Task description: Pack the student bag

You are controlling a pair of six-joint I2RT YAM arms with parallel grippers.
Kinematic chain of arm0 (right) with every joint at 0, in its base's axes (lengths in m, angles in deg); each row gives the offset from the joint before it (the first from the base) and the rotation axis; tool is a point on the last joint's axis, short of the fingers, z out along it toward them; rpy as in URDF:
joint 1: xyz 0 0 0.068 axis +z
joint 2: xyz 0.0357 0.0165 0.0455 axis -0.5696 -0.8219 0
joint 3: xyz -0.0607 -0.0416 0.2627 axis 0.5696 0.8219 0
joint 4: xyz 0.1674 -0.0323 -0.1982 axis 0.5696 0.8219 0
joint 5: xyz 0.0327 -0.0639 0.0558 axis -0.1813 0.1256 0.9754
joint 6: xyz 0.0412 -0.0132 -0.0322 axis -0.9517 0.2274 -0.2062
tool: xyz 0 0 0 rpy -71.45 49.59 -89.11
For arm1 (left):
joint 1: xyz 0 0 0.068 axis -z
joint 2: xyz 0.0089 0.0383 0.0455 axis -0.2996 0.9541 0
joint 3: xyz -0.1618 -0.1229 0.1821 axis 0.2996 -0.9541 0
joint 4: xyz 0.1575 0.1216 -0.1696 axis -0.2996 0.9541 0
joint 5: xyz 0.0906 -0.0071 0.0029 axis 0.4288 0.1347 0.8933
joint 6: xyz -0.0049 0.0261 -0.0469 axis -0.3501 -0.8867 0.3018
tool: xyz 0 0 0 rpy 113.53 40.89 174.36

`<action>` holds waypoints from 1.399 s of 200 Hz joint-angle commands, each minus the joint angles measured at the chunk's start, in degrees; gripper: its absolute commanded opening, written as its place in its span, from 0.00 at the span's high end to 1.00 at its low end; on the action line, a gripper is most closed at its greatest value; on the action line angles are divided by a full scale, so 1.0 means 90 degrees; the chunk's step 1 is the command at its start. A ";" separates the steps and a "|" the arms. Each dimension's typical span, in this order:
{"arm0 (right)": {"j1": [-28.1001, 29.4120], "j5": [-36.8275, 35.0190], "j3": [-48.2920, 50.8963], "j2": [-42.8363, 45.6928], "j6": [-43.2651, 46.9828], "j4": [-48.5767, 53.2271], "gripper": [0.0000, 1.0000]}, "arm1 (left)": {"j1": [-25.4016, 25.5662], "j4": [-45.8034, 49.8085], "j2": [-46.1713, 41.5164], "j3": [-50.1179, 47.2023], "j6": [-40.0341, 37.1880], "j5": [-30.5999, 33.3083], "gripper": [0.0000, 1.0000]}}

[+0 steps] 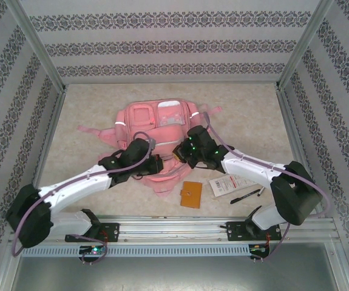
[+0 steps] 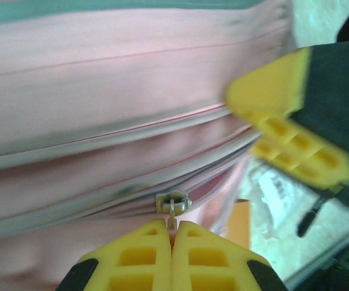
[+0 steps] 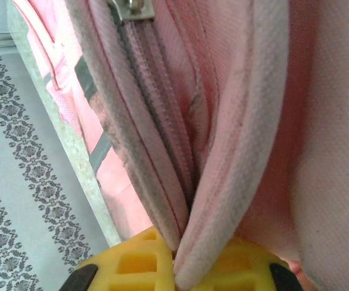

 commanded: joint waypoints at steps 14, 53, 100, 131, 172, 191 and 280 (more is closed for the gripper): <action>-0.0956 0.0125 -0.0044 0.0010 0.0969 0.0661 0.79 | -0.0702 0.0952 -0.0947 -0.0825 -0.0628 0.0688 1.00; -0.0357 -0.0282 -0.0171 0.0594 0.0152 0.0836 0.41 | -0.0264 0.0340 -0.0418 0.0231 -0.0641 -0.0368 1.00; 0.0689 -0.1290 -0.0331 0.0306 -0.1020 0.1062 0.39 | 0.0141 -0.0399 0.0367 0.1037 -0.0513 -0.0890 1.00; 0.0704 -0.1145 -0.0413 -0.0145 -0.0988 0.0647 0.70 | 0.0197 -0.0834 0.0317 0.0825 -0.0373 -0.1011 1.00; 0.0409 -0.1521 -0.0219 0.0422 -0.0167 0.0988 1.00 | -0.0282 0.0079 -0.0570 0.0118 -0.1125 0.0256 1.00; 0.0097 -0.1084 -0.0094 0.0652 0.0107 0.0959 1.00 | -0.1390 0.0403 -0.1005 -0.0476 -0.1379 0.0445 1.00; -0.0105 -0.0076 -0.0254 0.0551 0.0024 0.0611 1.00 | -0.3311 -0.1752 0.0737 0.0297 -0.2497 -0.3760 0.76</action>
